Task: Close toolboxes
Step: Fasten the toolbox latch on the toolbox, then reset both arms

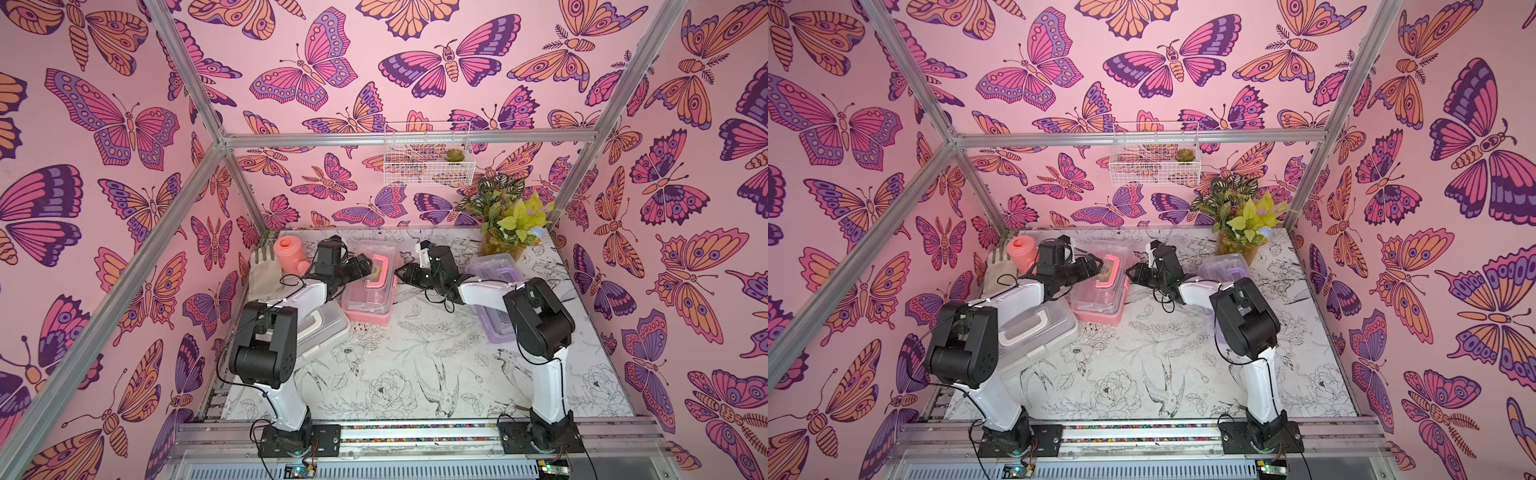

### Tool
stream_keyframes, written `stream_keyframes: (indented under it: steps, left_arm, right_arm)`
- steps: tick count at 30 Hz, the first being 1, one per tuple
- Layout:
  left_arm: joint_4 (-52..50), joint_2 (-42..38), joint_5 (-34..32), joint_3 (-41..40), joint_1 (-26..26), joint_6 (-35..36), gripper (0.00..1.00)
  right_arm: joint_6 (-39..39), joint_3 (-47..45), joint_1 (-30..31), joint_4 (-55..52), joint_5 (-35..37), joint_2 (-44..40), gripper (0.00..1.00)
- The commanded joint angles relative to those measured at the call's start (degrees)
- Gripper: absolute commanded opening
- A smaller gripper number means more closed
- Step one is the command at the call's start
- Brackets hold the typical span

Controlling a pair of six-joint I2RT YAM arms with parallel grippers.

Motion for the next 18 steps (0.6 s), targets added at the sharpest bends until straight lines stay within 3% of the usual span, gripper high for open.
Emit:
stream_keyframes:
  steps: [1,8,10,11,18]
  left_arm:
    - [-5.36,1.87,8.95,1.51,0.31,-1.65,0.86]
    - [-5.85,1.32,11.1,4.29,1.59,-2.06,0.87]
    - [-5.94,0.3,10.69,3.25,1.56,-2.42,0.92]
    - [-5.99,-0.4,10.21,2.7,1.6,-2.55,0.99]
    - [-8.5,-8.3,5.94,1.49,1.45,0.54,0.99]
  right_arm:
    - [-6.19,4.18,1.05,-6.27,-2.81,-2.46,0.48]
    - [-15.69,0.97,-3.53,-25.15,3.63,-14.41,0.56]
    - [-18.47,-1.08,-5.5,-31.22,7.48,-19.22,0.59]
    - [-19.56,-2.2,-6.28,-33.5,9.4,-21.2,0.6]
    - [-24.03,-11.87,-13.96,-43.18,25.76,-38.22,0.66]
